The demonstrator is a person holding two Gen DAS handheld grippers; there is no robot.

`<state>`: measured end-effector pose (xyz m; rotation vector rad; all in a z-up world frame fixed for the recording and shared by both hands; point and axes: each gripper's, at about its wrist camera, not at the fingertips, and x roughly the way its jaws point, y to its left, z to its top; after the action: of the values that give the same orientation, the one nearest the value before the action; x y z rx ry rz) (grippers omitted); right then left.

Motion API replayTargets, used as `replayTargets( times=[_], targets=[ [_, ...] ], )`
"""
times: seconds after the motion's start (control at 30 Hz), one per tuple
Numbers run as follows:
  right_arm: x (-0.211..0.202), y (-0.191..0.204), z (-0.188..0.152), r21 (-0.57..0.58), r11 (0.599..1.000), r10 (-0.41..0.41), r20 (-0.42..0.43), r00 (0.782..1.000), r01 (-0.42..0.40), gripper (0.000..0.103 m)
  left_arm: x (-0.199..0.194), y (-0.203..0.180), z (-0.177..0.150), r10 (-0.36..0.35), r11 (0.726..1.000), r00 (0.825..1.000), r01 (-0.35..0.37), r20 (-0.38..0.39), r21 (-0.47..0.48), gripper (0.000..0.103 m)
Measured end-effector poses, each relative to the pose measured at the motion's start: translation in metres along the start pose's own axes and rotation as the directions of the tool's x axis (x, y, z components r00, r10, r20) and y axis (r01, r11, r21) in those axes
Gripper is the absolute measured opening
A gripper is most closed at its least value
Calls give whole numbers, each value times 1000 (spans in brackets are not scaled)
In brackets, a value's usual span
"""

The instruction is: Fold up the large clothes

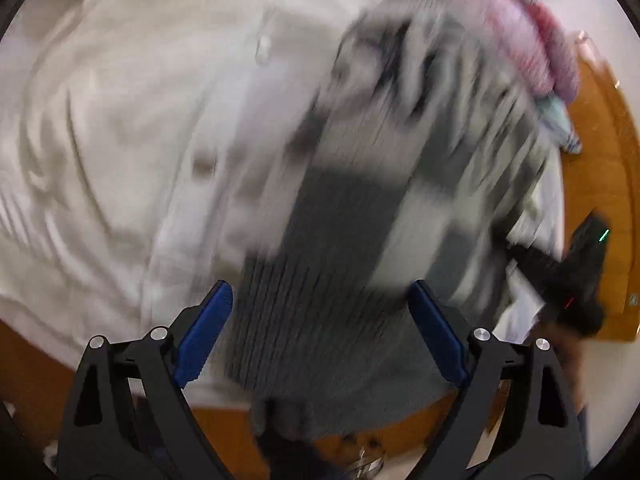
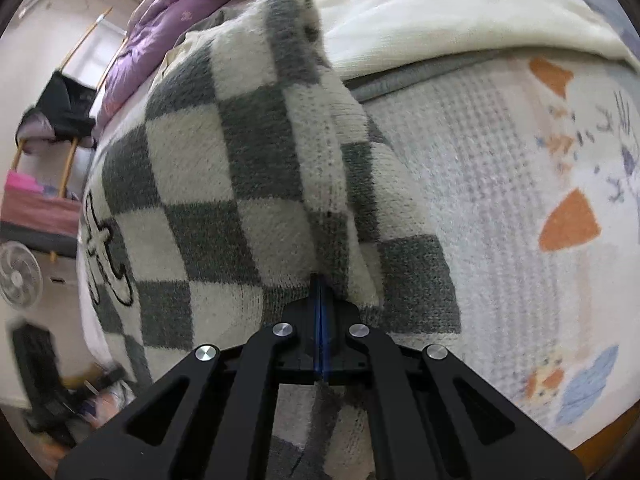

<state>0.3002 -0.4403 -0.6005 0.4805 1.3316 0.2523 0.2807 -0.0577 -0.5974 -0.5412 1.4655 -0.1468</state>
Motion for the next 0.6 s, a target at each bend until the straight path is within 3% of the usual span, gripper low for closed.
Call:
replayTargets(
  times=[0.23,0.27,0.3,0.33,0.37,0.4,0.47,0.53,0.6],
  targets=[
    [-7,-9,-4,13,1000,19,32,999,-20,0,44,2,-2,-80,996,995,78,-62,-40,91],
    [-10,-11,-6,23,999,41,42,998,-42,0,43,2,-1,-108,994,992,106,-63,-36,69],
    [-13,-13,-8,29,997,66,57,996,-68,0,38,-4,1,-121,993,990,121,-69,-13,59],
    [-17,-16,-11,32,996,80,67,994,-83,0,33,-8,2,-121,993,990,121,-75,6,41],
    [-23,-18,-15,38,994,94,84,992,-98,2,27,-13,3,-131,991,988,133,-84,11,32],
    [-31,-19,-20,52,993,103,104,989,-109,7,22,-14,6,-146,989,985,147,-88,0,29],
    [-50,-24,-34,92,986,124,143,982,-138,28,4,-20,13,-216,977,972,215,-96,-20,29],
    [-75,-32,-58,170,965,161,215,963,-199,58,-16,-22,21,-273,962,956,273,-104,-15,28],
    [-95,-42,-88,270,937,146,269,952,-220,70,-32,-34,34,-316,949,942,316,-116,-11,28]
  ],
)
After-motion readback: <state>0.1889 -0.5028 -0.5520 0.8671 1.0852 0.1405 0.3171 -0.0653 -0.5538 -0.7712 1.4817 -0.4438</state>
